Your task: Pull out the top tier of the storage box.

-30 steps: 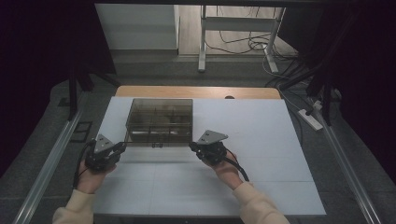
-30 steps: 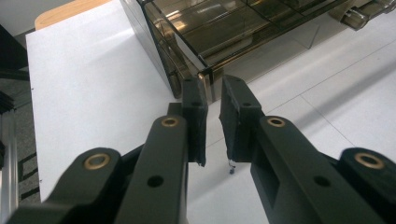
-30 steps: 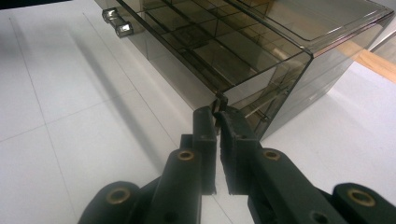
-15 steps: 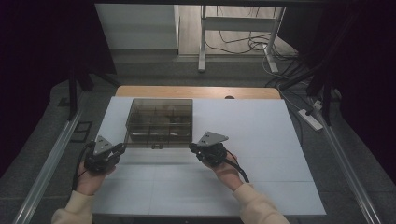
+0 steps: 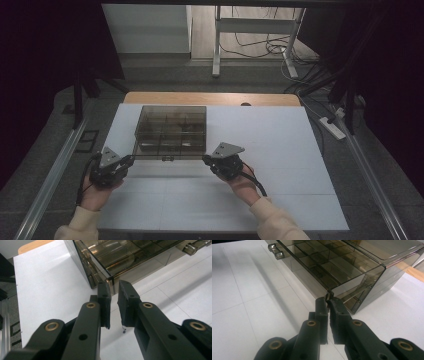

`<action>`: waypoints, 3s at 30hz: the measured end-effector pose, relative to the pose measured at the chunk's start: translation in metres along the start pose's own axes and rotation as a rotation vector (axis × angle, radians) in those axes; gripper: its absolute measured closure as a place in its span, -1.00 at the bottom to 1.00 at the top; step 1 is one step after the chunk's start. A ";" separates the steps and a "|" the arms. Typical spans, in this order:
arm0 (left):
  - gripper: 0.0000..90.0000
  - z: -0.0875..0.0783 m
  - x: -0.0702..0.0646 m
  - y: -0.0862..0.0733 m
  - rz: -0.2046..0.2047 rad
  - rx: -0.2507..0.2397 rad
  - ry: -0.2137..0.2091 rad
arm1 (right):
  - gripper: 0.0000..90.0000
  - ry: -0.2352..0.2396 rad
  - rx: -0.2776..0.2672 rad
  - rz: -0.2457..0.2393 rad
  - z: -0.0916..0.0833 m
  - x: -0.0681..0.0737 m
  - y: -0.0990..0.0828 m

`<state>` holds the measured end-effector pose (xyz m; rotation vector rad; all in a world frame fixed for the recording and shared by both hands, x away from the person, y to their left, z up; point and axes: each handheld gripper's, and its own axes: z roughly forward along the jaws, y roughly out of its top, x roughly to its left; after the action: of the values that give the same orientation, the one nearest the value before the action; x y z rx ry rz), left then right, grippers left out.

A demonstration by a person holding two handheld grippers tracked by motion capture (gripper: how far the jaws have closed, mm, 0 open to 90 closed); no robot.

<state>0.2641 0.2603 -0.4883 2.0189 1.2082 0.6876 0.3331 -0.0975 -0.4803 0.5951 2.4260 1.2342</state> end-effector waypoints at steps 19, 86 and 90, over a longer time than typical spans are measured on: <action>0.76 0.000 -0.001 -0.004 0.003 0.006 -0.007 | 0.88 0.007 0.011 -0.009 0.000 0.002 -0.003; -0.45 0.002 -0.059 -0.029 0.016 -0.005 -0.272 | -0.34 0.037 0.018 0.074 -0.062 -0.048 -0.023; -0.45 0.003 -0.059 -0.029 0.016 -0.005 -0.277 | -0.34 0.034 0.033 0.089 -0.062 -0.053 -0.025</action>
<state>0.2248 0.2166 -0.5182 2.0418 1.0277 0.4011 0.3427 -0.1795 -0.4597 0.7044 2.4764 1.2506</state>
